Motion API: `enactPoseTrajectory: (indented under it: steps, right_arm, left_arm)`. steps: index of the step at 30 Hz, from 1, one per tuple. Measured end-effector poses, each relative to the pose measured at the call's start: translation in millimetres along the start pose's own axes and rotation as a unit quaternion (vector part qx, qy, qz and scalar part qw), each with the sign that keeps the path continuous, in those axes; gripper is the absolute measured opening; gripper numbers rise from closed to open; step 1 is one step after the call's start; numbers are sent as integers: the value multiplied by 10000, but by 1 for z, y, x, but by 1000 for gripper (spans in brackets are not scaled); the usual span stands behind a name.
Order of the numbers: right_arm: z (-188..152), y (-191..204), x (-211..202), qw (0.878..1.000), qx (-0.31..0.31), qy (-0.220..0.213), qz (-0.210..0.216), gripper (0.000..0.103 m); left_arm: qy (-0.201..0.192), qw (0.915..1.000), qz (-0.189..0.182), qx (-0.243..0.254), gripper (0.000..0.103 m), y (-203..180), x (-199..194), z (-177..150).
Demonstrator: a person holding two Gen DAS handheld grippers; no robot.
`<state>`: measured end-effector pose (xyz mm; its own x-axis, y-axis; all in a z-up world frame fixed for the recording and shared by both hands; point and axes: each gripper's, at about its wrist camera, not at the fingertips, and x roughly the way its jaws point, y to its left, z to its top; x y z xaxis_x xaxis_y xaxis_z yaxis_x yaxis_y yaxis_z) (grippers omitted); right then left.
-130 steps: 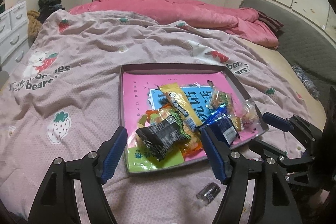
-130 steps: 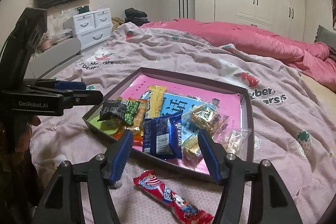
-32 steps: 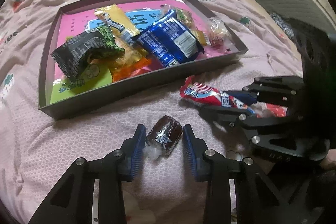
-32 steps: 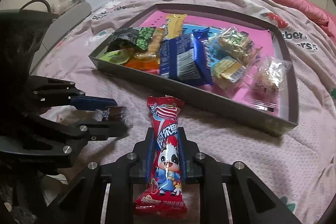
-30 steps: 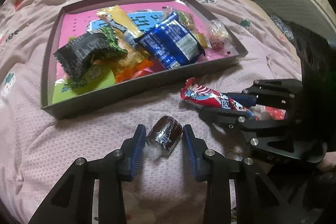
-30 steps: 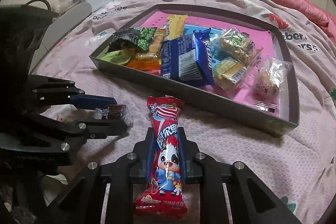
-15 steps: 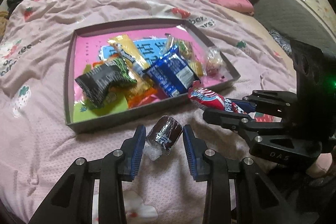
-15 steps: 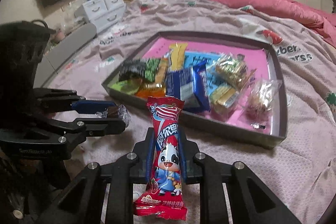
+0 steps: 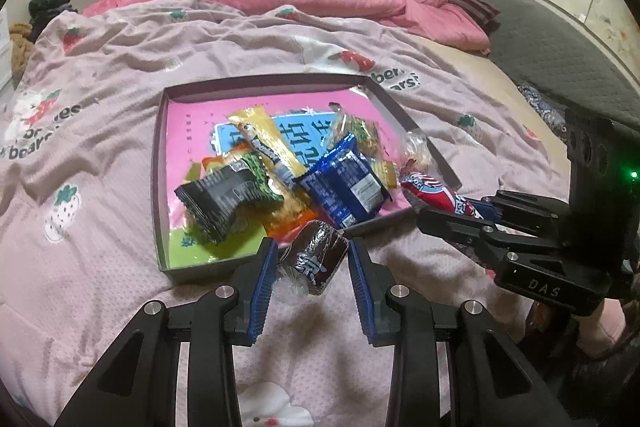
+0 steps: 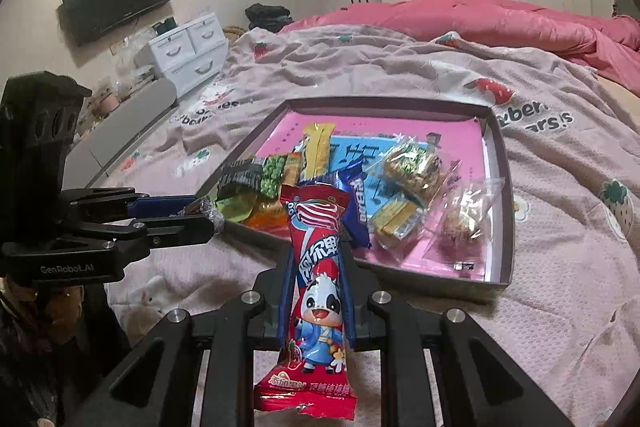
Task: Organize snacks
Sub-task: 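Carry the chocolate with the left gripper while the right carries the red candy bag over the tray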
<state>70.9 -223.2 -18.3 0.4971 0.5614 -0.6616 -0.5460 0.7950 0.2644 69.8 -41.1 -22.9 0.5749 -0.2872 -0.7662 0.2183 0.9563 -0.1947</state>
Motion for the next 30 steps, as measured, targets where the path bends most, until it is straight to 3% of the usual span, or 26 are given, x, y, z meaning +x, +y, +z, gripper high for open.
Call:
enactPoseTrajectory:
  steps: [30]
  right_arm:
    - [18,-28,-18,9967,446,-645,-214,21]
  left_arm:
    - [-333,9988,319,-170,37,19,-7,20]
